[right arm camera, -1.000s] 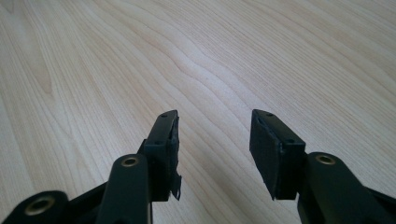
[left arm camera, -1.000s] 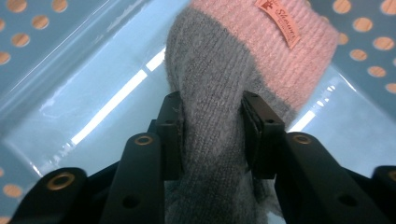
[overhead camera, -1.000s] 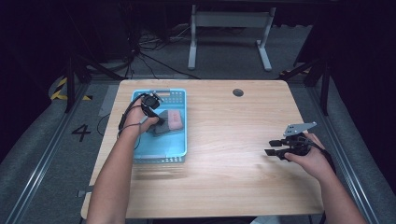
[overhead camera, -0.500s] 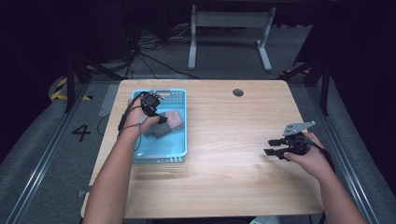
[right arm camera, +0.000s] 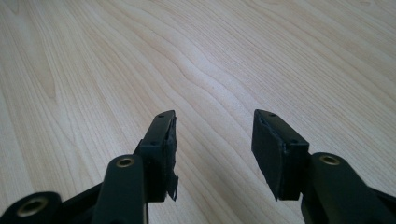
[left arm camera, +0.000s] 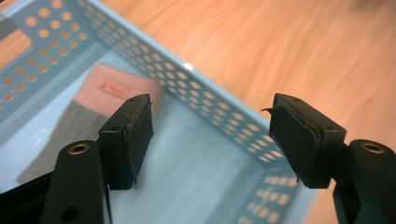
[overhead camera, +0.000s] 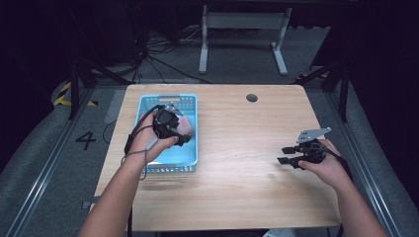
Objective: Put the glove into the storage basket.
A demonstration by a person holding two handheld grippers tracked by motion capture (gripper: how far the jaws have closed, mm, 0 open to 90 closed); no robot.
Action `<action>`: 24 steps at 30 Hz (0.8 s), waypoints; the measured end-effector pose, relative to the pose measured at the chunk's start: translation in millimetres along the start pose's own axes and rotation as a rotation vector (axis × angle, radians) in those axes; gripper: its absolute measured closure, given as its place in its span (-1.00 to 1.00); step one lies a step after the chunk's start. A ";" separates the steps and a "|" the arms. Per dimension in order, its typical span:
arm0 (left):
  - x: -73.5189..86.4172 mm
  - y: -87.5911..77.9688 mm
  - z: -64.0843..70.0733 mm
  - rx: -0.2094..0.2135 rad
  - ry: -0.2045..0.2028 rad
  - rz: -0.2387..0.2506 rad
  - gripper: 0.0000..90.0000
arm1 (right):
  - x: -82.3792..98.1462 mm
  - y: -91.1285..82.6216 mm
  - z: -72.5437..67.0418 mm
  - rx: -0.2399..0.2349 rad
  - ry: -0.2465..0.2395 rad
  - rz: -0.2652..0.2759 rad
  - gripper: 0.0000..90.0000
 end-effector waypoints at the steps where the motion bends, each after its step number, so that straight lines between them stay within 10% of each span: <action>1: 0.8 -1.7 5.5 0.004 0.003 0.005 -0.31 | 0.3 0.1 -0.2 -0.001 0.003 -0.002 0.14; 12: 13.8 -9.7 60.5 0.097 0.044 0.084 -0.33 | 2.2 0.5 -0.5 -0.005 0.006 -0.004 0.12; 24: 42.4 9.9 87.7 0.161 0.056 0.082 -0.33 | 7.1 5.6 0.0 -0.012 0.013 -0.022 0.11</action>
Point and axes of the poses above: each handheld gripper's, and its own axes: y roughly forward along the jaws, x roughly out of its underside, z roughly to its right, the point moved 10 cm from there along y, roughly forward along the jaws, and after that the axes turned 3 degrees about -x, right-handed, at the moved point
